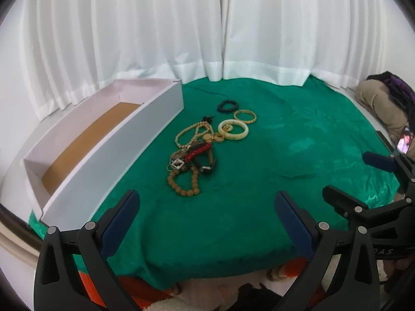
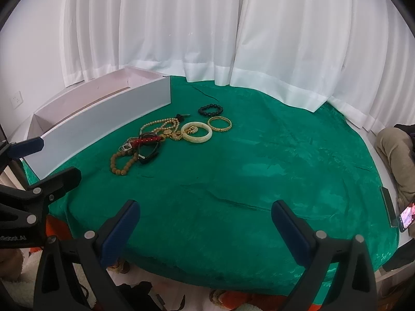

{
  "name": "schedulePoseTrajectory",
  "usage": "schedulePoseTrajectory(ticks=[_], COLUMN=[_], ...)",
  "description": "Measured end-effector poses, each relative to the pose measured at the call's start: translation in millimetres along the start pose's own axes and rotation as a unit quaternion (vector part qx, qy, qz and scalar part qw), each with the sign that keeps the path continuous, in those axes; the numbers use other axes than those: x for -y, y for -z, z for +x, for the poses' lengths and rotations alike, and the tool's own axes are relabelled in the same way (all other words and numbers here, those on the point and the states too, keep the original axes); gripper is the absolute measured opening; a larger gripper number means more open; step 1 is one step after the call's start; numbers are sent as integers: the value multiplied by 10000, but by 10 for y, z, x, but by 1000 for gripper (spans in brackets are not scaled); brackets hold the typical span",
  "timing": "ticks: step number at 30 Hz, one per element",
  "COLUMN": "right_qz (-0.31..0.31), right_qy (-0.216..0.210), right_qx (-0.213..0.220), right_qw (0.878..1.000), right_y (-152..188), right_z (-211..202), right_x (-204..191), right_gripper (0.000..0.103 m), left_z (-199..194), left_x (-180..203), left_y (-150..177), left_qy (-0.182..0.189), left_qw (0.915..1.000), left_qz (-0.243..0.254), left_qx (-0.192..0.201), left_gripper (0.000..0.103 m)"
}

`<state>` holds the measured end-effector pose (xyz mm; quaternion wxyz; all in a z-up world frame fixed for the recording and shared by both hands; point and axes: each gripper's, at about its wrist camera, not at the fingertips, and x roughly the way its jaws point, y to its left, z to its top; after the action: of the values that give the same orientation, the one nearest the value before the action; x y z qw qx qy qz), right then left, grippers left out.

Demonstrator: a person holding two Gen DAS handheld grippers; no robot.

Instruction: Organize jewelry

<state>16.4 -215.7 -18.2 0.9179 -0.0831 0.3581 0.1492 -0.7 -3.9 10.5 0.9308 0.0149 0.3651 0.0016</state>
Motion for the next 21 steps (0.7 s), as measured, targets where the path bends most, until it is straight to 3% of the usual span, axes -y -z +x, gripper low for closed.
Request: schedulePoseTrajectory(ticks=[21], right_qz=[75], right_qy=[27], right_qx=[55], right_qw=[10000], right_y=[4], right_z=[-9], right_x=[39], right_gripper=[103], left_z=[-10], left_x=[-25], left_y=[68], left_qy=[-16], left_qw=[9999], left_qz=[-14], left_qx=[140], left_gripper=[103])
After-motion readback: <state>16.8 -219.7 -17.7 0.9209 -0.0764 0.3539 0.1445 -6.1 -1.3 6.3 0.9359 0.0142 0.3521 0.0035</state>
